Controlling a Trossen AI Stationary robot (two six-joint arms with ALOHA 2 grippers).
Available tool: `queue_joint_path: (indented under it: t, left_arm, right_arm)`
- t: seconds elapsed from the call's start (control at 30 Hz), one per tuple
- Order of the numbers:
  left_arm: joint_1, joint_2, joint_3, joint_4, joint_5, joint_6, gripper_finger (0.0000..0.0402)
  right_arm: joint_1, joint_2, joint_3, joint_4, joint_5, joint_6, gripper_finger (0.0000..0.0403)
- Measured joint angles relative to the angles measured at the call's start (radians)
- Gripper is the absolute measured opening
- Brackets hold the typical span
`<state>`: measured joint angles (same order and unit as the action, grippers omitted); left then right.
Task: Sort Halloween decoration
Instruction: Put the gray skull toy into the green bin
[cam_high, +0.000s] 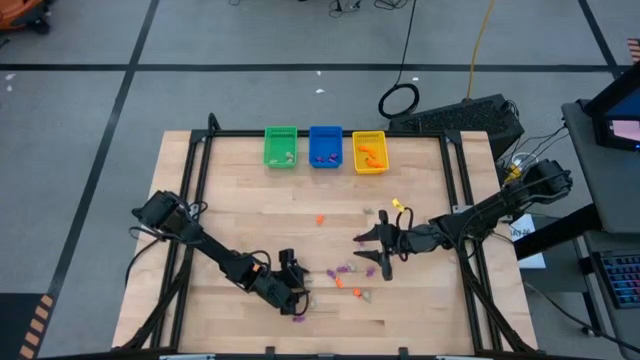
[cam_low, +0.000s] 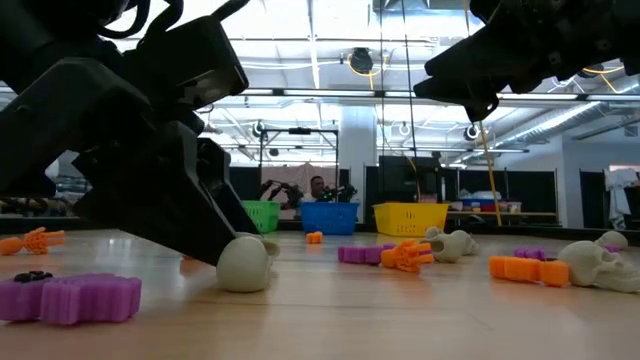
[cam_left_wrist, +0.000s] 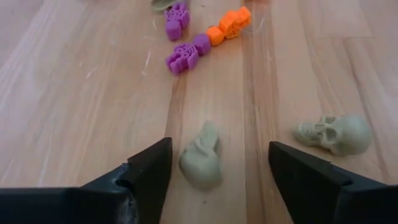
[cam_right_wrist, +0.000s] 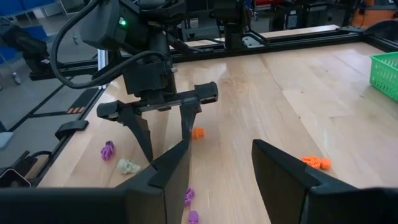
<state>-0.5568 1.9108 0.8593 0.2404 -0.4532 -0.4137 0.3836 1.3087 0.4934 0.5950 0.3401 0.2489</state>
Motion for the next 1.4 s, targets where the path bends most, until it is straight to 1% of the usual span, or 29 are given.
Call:
queue_joint_path:
  t: [0.23, 0.37, 0.63, 0.73, 0.87, 1.03, 1.23, 1.4]
  left_arm:
    - [0.001, 0.001, 0.000, 0.002, -0.001, -0.003, 0.0190]
    - [0.002, 0.001, 0.000, -0.018, -0.001, -0.052, 0.0150]
    - [0.002, 0.001, 0.000, -0.016, -0.001, -0.026, 0.0093]
    - [0.002, 0.001, 0.000, -0.016, -0.002, -0.024, 0.0085]
    - [0.002, 0.001, 0.000, -0.016, -0.002, -0.023, 0.0088]
    - [0.002, -0.028, 0.000, -0.024, -0.004, 0.017, 0.0089]
    - [0.002, -0.109, 0.000, -0.048, -0.039, 0.116, 0.0090]
    - [0.003, -0.182, 0.000, -0.093, -0.110, 0.238, 0.0090]
  right_arm:
    - [0.000, 0.000, 0.000, -0.002, 0.000, 0.000, 0.0160]
    - [0.000, 0.000, 0.000, -0.007, 0.000, 0.000, 0.0160]
    - [0.000, 0.000, 0.000, -0.009, 0.000, 0.000, 0.0160]
    - [0.000, 0.000, 0.000, -0.009, 0.000, 0.000, 0.0160]
    - [0.000, 0.000, 0.000, -0.010, 0.000, 0.000, 0.0160]
    - [0.000, 0.000, 0.000, -0.010, 0.000, 0.000, 0.0160]
    - [0.000, 0.000, 0.000, -0.010, 0.000, 0.000, 0.0160]
    - [0.000, 0.000, 0.000, -0.013, 0.000, 0.000, 0.0160]
